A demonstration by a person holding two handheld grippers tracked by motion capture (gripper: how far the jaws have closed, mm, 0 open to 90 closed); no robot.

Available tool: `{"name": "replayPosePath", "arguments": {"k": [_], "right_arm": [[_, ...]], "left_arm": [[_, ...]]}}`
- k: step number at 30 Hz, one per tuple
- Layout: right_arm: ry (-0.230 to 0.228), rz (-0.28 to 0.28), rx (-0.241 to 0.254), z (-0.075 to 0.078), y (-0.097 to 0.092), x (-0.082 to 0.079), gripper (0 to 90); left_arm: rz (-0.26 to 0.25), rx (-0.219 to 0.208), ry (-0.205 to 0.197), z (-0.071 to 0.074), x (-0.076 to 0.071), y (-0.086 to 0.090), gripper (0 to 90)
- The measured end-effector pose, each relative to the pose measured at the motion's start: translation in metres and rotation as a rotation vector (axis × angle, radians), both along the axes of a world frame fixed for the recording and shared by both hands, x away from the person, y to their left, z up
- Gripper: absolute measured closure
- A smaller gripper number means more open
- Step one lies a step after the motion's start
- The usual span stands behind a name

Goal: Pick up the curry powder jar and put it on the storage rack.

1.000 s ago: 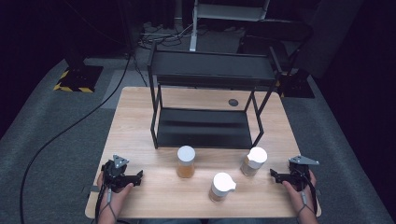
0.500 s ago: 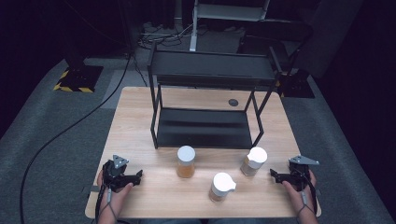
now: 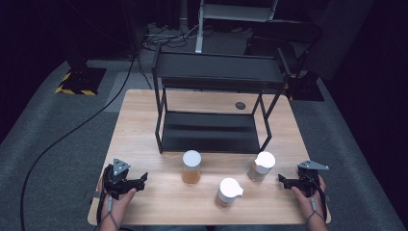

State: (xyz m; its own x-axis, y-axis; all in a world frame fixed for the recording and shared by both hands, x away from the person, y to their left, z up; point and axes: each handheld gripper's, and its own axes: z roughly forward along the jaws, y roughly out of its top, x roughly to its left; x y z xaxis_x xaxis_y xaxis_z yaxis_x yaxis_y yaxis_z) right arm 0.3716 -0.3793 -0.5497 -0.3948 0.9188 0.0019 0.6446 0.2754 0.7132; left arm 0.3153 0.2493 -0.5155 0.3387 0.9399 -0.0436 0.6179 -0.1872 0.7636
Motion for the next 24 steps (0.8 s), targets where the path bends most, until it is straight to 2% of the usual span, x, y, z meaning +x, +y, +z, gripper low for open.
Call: {"name": "replayPosePath", "arguments": {"k": [2,10,18,24], "right_arm": [[0.000,0.000,0.000,0.000,0.000,0.000,0.0],[0.000,0.000,0.000,0.000,0.000,0.000,0.0],[0.000,0.000,0.000,0.000,0.000,0.000,0.0],[0.000,-0.001,0.000,0.000,0.000,0.000,0.0]], "left_arm": [[-0.004,-0.005,0.003,0.004,-0.002,0.000,5.2],[-0.008,-0.026,-0.032,0.019,-0.009,-0.002,5.2],[-0.007,-0.030,-0.054,0.033,-0.014,-0.005,5.2],[-0.001,-0.055,-0.096,0.045,-0.017,-0.009,4.9]]}}
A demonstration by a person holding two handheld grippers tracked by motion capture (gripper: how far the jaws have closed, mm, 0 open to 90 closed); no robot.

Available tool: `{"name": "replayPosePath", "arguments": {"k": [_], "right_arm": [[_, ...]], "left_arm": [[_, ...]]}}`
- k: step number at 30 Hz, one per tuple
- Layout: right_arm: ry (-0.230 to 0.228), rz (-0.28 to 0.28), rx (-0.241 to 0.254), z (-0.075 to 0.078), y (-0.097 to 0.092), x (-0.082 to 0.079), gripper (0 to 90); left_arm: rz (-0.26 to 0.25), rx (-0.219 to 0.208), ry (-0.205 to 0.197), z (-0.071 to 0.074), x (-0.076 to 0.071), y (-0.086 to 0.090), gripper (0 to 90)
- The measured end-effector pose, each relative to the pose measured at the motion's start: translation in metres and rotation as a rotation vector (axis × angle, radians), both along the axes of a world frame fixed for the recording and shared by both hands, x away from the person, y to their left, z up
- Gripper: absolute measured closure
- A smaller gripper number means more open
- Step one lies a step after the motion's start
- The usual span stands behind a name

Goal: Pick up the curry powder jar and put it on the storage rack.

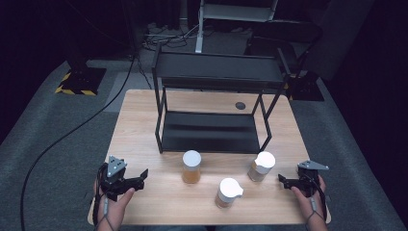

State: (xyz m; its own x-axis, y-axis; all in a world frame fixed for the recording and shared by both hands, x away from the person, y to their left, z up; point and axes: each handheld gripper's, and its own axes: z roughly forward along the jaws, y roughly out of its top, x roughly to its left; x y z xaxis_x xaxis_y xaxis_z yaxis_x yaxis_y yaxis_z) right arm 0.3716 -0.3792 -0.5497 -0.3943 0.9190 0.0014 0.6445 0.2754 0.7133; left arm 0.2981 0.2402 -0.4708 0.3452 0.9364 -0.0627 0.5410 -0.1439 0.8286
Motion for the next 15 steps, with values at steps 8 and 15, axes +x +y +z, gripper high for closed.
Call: {"name": "replayPosePath", "arguments": {"k": [8,15], "right_arm": [[0.000,0.000,0.000,0.000,0.000,0.000,0.0],[0.000,0.000,0.000,0.000,0.000,0.000,0.0]], "left_arm": [[-0.039,-0.013,-0.047,0.007,-0.002,-0.013,4.9],[-0.055,-0.038,-0.086,0.011,-0.003,-0.022,4.9]]}}
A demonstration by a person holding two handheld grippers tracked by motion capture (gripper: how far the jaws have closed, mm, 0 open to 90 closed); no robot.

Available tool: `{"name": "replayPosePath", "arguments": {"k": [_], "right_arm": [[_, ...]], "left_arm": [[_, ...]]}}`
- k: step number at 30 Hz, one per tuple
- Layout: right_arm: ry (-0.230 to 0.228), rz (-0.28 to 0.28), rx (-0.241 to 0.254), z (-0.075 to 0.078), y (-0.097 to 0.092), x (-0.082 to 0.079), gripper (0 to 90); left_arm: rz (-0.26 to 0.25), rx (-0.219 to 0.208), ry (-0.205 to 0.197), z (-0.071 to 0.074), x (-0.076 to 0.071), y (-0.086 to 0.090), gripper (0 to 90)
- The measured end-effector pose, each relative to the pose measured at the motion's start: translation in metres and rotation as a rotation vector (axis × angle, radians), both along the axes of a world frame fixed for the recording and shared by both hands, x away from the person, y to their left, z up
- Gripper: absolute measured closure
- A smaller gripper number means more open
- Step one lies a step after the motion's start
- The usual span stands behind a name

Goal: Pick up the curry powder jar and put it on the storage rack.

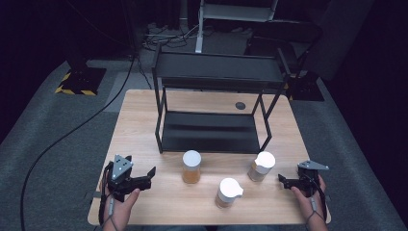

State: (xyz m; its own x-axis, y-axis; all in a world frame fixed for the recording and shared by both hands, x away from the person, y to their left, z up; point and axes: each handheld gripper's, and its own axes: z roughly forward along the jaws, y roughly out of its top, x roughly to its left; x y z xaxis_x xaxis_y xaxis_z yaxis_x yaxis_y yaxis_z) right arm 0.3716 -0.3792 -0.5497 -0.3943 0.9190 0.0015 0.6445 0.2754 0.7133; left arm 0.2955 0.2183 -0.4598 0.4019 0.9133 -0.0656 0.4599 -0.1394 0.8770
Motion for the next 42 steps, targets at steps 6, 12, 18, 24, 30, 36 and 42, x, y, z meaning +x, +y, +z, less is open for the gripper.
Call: {"name": "replayPosePath", "arguments": {"k": [6,12,18,24,30,36,42], "right_arm": [[0.000,0.000,0.000,0.000,0.000,0.000,0.0],[0.000,0.000,0.000,0.000,0.000,0.000,0.0],[0.000,0.000,0.000,0.000,0.000,0.000,0.0],[0.000,0.000,0.000,0.000,0.000,0.000,0.0],[0.000,0.000,0.000,0.000,0.000,0.000,0.0],[0.000,0.001,0.000,0.000,0.000,0.000,0.0],[0.000,0.002,0.000,0.000,0.000,0.000,0.0]], "left_arm": [[-0.014,-0.012,-0.017,0.004,0.000,-0.008,4.4],[-0.032,-0.026,-0.022,0.006,0.002,-0.014,3.5],[-0.061,-0.015,-0.030,0.011,0.004,-0.022,3.5],[-0.075,-0.015,-0.033,0.013,0.007,-0.031,3.5],[-0.089,-0.031,-0.039,0.015,0.008,-0.037,3.5],[-0.102,-0.034,-0.039,0.017,0.008,-0.044,3.5],[-0.110,-0.026,-0.041,0.020,0.008,-0.049,3.5]]}}
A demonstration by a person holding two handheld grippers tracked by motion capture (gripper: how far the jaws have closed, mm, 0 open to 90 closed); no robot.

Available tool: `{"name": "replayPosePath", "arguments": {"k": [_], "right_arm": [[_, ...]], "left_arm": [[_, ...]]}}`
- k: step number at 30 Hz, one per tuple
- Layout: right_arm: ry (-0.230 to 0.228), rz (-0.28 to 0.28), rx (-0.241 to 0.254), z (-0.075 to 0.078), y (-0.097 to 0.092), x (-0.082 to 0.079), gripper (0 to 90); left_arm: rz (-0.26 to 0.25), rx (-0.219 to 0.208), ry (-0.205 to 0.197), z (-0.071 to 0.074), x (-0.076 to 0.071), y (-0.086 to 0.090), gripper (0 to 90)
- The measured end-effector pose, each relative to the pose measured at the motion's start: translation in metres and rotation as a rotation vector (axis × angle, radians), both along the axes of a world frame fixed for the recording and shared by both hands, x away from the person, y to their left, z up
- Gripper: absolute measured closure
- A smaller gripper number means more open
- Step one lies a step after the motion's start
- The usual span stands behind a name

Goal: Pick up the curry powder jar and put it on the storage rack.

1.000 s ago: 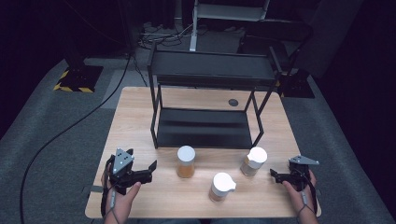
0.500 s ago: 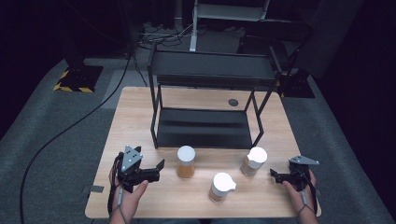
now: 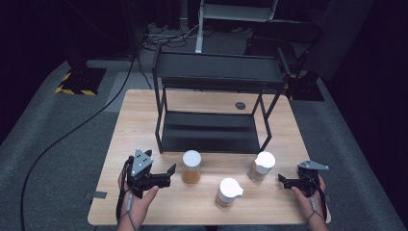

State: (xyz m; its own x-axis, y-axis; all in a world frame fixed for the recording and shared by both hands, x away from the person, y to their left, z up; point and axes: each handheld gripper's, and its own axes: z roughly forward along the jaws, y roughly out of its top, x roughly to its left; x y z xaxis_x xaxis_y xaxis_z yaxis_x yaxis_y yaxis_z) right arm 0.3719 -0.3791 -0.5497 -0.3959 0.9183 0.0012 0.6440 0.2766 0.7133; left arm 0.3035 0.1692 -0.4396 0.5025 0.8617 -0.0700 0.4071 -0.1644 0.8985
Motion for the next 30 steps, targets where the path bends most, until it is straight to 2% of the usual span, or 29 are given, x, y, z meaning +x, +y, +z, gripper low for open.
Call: {"name": "replayPosePath", "arguments": {"k": [18,30], "right_arm": [[0.000,0.001,-0.001,0.000,0.000,0.000,0.0],[0.000,0.002,0.000,0.000,0.000,0.000,0.0]], "left_arm": [[-0.048,-0.012,0.001,0.003,0.007,-0.029,3.5],[-0.059,-0.012,0.011,-0.003,0.015,-0.043,3.8]]}}
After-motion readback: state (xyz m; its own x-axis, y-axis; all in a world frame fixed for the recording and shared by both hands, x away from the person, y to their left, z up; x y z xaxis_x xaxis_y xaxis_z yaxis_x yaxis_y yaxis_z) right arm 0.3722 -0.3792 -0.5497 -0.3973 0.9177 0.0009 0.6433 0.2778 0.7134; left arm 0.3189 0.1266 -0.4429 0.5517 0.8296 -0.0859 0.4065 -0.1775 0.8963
